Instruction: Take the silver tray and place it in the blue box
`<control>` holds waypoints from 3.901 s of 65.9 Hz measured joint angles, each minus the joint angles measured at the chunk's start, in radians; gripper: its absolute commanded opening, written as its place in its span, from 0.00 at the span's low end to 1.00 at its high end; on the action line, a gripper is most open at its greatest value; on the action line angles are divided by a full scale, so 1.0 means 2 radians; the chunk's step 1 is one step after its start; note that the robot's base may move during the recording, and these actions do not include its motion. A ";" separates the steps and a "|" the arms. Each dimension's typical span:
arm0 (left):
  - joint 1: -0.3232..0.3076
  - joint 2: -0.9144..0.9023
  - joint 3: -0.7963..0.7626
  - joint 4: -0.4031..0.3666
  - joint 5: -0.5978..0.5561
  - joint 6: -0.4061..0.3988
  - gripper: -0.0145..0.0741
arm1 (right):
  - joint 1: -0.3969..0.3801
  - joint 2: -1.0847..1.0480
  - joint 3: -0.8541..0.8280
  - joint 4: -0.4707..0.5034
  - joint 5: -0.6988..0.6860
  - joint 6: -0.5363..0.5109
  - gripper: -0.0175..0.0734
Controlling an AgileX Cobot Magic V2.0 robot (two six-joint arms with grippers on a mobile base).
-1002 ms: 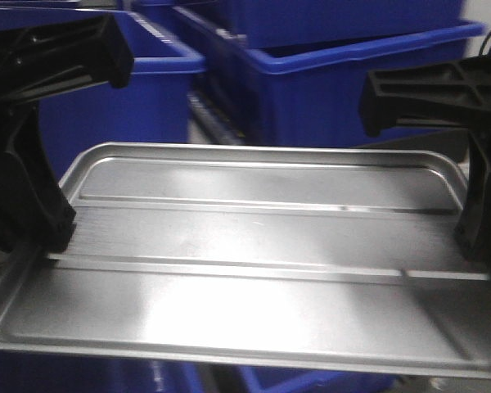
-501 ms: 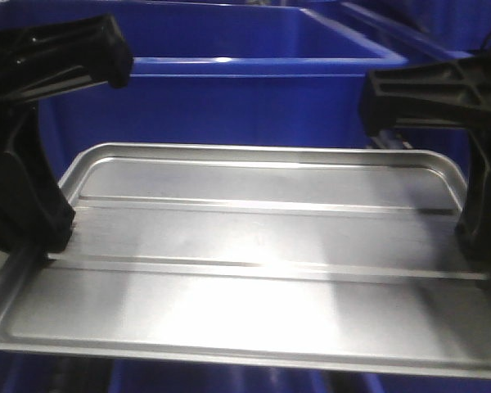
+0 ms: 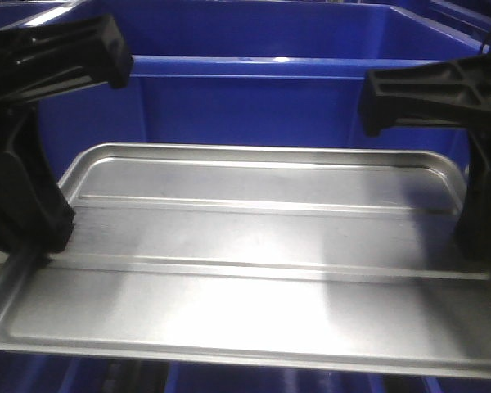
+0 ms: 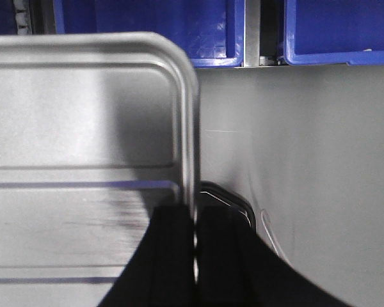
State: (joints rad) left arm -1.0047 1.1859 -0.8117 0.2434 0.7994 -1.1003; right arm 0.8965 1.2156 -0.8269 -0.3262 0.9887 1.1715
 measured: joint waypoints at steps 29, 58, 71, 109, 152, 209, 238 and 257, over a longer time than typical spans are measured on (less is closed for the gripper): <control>0.000 0.000 0.000 0.000 0.000 0.000 0.05 | 0.000 0.000 0.000 0.000 0.000 0.000 0.25; 0.000 0.000 0.000 0.000 0.000 0.000 0.05 | 0.000 0.000 0.000 0.000 0.000 0.000 0.25; 0.000 0.000 0.000 0.000 0.000 0.000 0.05 | 0.000 0.000 0.000 0.000 -0.004 0.000 0.25; 0.009 0.002 -0.148 0.169 0.091 -0.001 0.05 | -0.013 0.001 -0.172 -0.101 -0.008 -0.106 0.25; 0.229 0.170 -0.240 0.283 -0.218 0.025 0.05 | -0.202 0.169 -0.247 -0.221 -0.350 -0.114 0.25; 0.261 0.225 -0.267 0.271 -0.211 0.024 0.06 | -0.250 0.222 -0.251 -0.221 -0.400 -0.115 0.35; 0.257 0.128 -0.221 0.303 -0.237 0.024 0.06 | -0.245 0.134 -0.222 -0.243 -0.419 -0.115 0.25; 0.257 -0.065 0.031 0.327 -0.367 0.024 0.06 | -0.245 -0.063 0.013 -0.327 -0.548 -0.115 0.25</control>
State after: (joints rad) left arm -0.4903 1.0557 -0.7503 0.8982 0.0662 -1.0530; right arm 0.4065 1.0904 -0.8016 -0.9797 -0.1065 0.9405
